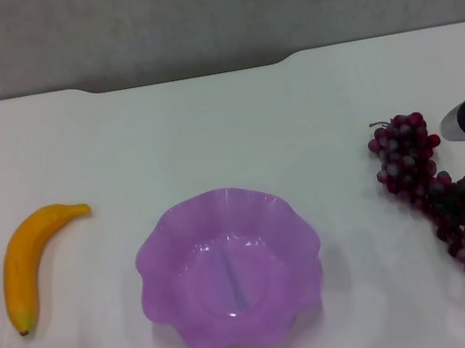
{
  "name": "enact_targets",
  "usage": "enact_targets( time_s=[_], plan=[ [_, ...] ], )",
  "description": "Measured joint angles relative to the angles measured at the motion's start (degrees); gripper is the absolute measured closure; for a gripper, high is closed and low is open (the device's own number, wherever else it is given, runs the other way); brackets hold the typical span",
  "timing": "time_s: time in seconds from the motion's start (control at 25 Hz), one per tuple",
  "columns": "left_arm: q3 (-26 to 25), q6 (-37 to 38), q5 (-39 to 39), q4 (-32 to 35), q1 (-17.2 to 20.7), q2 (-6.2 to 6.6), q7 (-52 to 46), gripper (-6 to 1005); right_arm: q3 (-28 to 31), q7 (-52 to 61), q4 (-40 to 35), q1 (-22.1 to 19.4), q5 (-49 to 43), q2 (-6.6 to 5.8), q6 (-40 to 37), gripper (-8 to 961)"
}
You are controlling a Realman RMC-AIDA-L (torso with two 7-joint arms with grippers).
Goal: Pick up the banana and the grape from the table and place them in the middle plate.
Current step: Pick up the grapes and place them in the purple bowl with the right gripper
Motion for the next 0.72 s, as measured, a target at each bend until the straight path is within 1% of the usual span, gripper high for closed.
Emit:
enact_targets(
  time_s=[0.24, 0.4, 0.56, 0.72],
  plan=[
    [0.0, 0.0, 0.0, 0.0, 0.0, 0.00, 0.0, 83, 0.0, 0.1, -0.2, -0.1, 0.0, 0.10, -1.4, 719],
    [0.0, 0.0, 0.0, 0.0, 0.1, 0.00, 0.0, 83, -0.9, 0.2, -1.4, -1.3, 0.1, 0.34, -3.7, 725],
    [0.0, -0.1, -0.1, 0.0, 0.1, 0.00, 0.0, 83, -2.1, 0.2, -5.7, -3.9, 0.7, 0.52, -6.5, 725],
    [0.0, -0.2, -0.1, 0.0, 0.2, 0.01, 0.0, 83, -4.9, 0.0, -11.2, -7.6, 4.9, 0.29, -10.4, 725]
  ],
)
